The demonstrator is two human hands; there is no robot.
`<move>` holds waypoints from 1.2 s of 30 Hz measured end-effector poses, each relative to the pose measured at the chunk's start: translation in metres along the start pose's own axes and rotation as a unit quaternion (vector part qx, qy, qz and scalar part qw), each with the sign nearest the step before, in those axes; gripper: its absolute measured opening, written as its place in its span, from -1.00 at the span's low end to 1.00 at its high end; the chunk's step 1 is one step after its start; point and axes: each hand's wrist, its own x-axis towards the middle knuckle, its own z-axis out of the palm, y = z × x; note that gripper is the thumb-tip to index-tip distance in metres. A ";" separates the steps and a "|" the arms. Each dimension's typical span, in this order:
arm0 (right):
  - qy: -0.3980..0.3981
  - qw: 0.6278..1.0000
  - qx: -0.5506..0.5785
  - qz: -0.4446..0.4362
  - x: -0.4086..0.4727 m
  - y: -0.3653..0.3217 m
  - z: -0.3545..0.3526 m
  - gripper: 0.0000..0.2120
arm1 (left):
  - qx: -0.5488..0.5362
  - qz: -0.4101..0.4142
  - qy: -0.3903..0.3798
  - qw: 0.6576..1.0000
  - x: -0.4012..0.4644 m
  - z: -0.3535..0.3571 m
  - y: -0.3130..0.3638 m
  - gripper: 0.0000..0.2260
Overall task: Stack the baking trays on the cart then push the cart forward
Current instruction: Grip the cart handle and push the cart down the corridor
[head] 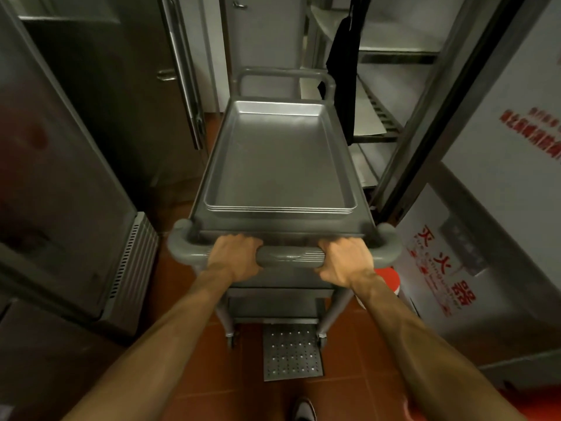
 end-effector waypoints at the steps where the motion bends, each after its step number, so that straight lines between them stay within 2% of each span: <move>1: -0.001 1.000 0.000 -0.003 0.009 0.005 0.002 -0.64 | 0.002 0.000 0.002 1.000 0.010 0.000 -0.002 -0.75; 11: 0.014 0.999 0.010 -0.046 0.088 0.049 0.011 -0.63 | 0.009 -0.037 0.015 0.999 0.091 -0.004 -0.012 -0.77; 19: 0.016 0.998 0.025 -0.056 0.128 0.075 0.018 -0.64 | 0.011 -0.069 0.011 0.997 0.134 -0.004 -0.012 -0.69; 26: 0.025 0.998 0.021 -0.062 0.140 0.086 0.021 -0.64 | 0.021 -0.073 0.024 0.997 0.149 -0.003 -0.010 -0.67; 36: 0.014 0.998 0.045 -0.040 0.136 0.083 0.016 -0.67 | 0.019 -0.071 0.002 0.997 0.146 -0.006 -0.009 -0.63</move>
